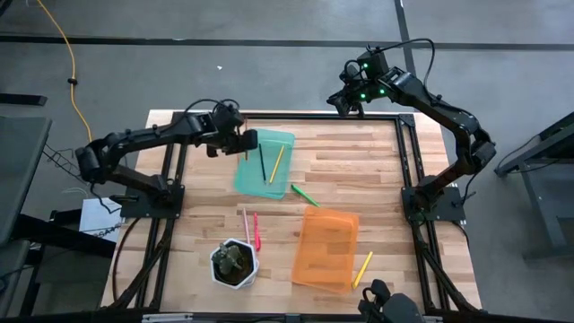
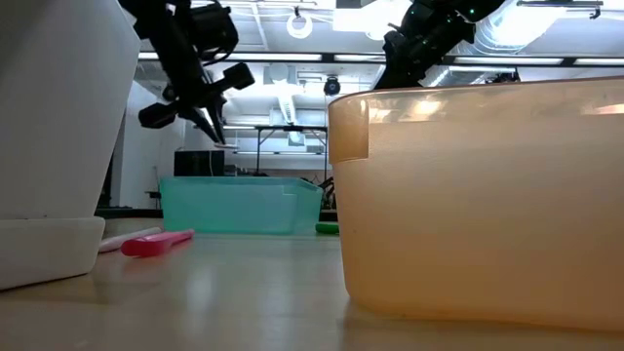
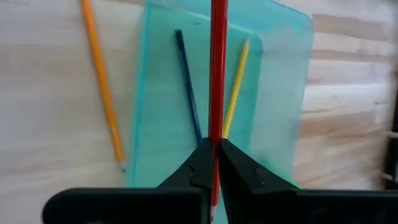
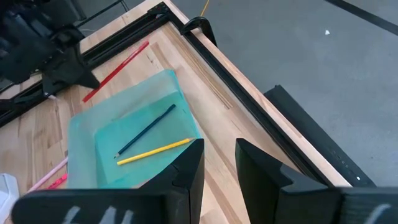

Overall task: Sort pens & pencils
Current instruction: Put the red pencil into the green bin, then put the orange pencil into the green bin

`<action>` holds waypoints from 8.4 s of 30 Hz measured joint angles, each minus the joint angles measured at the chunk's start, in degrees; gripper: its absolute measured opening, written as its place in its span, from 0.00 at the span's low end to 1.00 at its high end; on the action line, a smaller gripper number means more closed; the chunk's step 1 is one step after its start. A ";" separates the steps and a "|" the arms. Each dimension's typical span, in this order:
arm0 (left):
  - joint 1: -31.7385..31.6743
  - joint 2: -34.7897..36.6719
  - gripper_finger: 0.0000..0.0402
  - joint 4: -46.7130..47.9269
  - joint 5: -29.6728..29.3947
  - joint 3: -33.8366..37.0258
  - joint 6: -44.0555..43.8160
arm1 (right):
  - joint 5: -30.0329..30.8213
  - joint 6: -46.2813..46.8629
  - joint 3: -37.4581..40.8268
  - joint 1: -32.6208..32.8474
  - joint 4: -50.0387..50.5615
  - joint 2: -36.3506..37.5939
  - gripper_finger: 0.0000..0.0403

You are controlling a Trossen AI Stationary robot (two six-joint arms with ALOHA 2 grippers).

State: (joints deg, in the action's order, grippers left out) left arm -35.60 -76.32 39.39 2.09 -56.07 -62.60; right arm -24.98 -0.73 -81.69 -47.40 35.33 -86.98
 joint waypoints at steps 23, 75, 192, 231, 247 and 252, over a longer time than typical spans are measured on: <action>2.60 -4.96 0.14 -6.56 1.04 0.00 -0.01 | -0.03 -1.27 0.01 0.02 0.46 0.00 0.21; -9.86 -8.74 0.38 2.52 -15.23 0.01 -1.51 | -0.03 -2.14 0.02 0.00 1.84 0.00 0.21; -8.04 -20.08 0.38 9.04 -10.85 -6.16 2.85 | -0.03 -2.76 0.02 0.02 2.58 0.00 0.21; -9.77 -24.54 0.38 7.16 -4.65 -6.12 8.14 | -0.03 -2.73 0.02 0.00 2.62 0.00 0.21; -9.79 -24.56 0.38 6.29 -4.13 -6.12 5.26 | -0.03 -2.76 0.02 0.02 2.60 0.00 0.21; -9.79 -24.56 0.38 5.13 -4.09 -6.12 3.91 | -0.03 -2.76 0.02 0.00 2.60 0.00 0.21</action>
State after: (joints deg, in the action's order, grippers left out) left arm -45.39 -100.88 44.52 -2.00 -62.19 -58.69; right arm -25.02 -3.49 -81.67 -47.40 37.93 -86.98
